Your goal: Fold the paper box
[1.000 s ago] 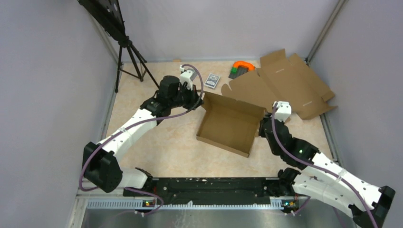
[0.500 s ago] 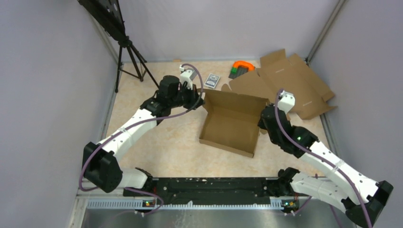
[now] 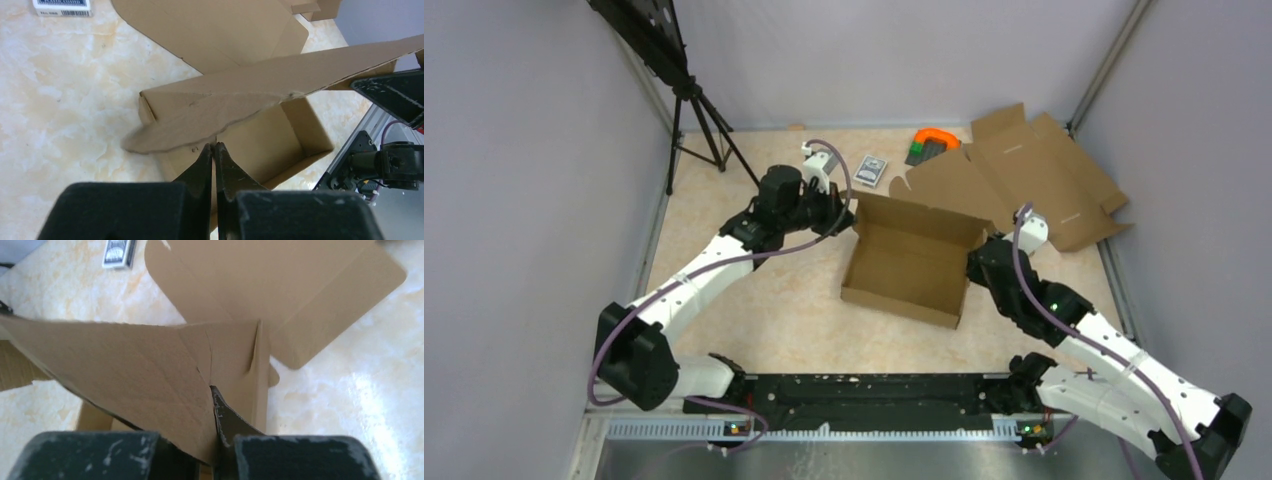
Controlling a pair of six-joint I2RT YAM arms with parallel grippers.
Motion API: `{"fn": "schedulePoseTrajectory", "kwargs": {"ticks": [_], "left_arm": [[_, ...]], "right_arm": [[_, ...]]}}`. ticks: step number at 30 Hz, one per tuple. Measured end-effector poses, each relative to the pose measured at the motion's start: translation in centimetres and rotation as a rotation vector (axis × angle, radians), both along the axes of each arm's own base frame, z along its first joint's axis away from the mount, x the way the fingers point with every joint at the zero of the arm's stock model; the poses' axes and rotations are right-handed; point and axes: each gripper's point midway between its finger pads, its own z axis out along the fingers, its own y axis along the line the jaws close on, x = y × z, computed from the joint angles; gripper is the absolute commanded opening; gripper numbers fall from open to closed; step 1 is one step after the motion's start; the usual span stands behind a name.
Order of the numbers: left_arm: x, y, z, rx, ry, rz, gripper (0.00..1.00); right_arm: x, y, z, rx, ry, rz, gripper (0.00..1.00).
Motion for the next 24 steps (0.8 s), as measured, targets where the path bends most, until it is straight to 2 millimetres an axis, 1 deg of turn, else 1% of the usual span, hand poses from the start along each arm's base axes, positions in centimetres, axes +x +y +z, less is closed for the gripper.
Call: {"fn": "schedulePoseTrajectory", "kwargs": {"ticks": [2,4,7,9,12,14,17,19,24], "left_arm": [[-0.4,0.1,-0.5,-0.004,0.006,0.003,0.0],[-1.1,0.3,-1.4,-0.002,0.021,0.003,0.0],[-2.1,0.6,-3.1,0.005,0.054,0.005,0.0],[-2.6,0.8,-3.7,0.006,0.067,0.009,0.0],[-2.9,1.1,-4.1,0.004,0.068,0.014,0.0],[-3.0,1.2,-4.0,0.002,0.066,0.018,0.0],[-3.0,1.1,-4.0,-0.004,0.066,0.022,0.0],[-3.0,1.1,-3.9,-0.011,0.065,0.024,0.0],[-3.4,1.3,-4.6,-0.023,0.049,0.031,0.0]], "right_arm": [[-0.5,0.2,-1.1,0.021,0.025,0.014,0.14],[-1.2,0.4,-2.4,0.035,0.056,0.032,0.22],[-2.5,0.6,-3.7,0.048,0.11,0.071,0.47],[-3.1,0.7,-3.8,0.057,0.129,0.094,0.54],[-4.3,1.0,-3.5,0.073,0.138,0.157,0.57],[-5.0,1.5,-3.0,0.081,0.143,0.223,0.59],[-6.4,3.2,-1.9,0.107,0.15,0.367,0.6],[-7.4,4.3,-1.5,0.123,0.164,0.46,0.61],[-10.6,6.9,-1.2,0.186,0.218,0.692,0.61]]}}
